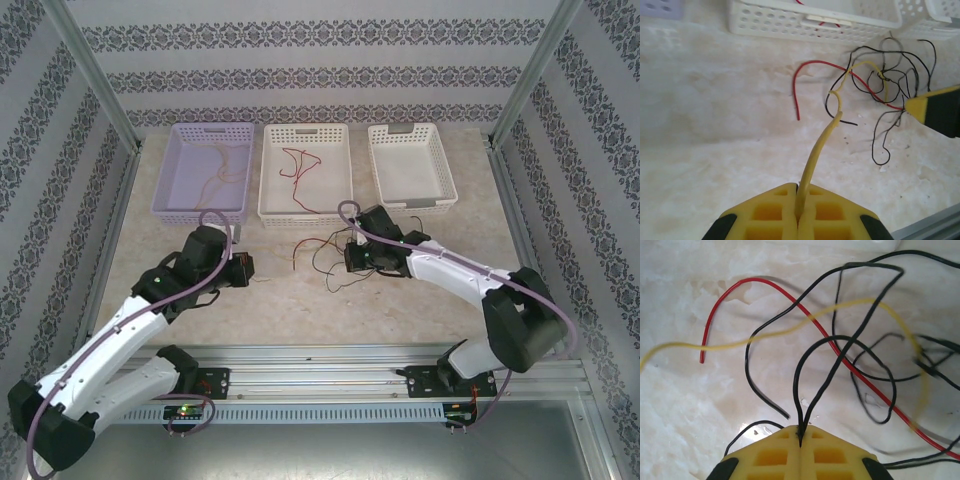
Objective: Untangle the cables
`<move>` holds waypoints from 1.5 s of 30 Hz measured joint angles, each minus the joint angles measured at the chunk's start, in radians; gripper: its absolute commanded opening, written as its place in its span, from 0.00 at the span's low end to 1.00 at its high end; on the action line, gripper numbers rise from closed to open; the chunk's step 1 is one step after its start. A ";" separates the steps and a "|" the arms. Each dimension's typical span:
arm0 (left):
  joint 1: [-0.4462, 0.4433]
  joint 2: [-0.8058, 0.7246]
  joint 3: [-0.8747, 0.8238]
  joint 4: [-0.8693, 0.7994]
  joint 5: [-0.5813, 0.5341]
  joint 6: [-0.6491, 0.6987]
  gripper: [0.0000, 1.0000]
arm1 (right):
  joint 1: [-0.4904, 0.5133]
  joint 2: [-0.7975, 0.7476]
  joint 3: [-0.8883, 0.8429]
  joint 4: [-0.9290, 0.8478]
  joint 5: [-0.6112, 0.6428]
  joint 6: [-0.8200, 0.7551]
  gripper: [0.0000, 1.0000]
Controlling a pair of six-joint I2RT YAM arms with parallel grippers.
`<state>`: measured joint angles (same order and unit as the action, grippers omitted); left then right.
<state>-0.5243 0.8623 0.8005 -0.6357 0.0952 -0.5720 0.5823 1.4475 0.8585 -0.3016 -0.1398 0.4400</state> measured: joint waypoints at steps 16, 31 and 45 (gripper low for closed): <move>0.001 -0.121 0.454 -0.426 -0.252 0.122 0.00 | -0.422 -0.358 -0.211 -0.006 -0.087 0.061 0.00; 0.001 -0.137 0.660 -0.628 -0.472 0.225 0.00 | -0.666 -0.555 -0.286 -0.064 -0.130 0.135 0.00; 0.001 -0.137 0.869 -0.729 -0.680 0.289 0.00 | -0.869 -0.586 -0.309 -0.103 -0.165 0.175 0.00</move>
<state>-0.5236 0.7250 1.6699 -1.3643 -0.5846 -0.2829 -0.2863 0.8612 0.5491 -0.4046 -0.3050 0.6155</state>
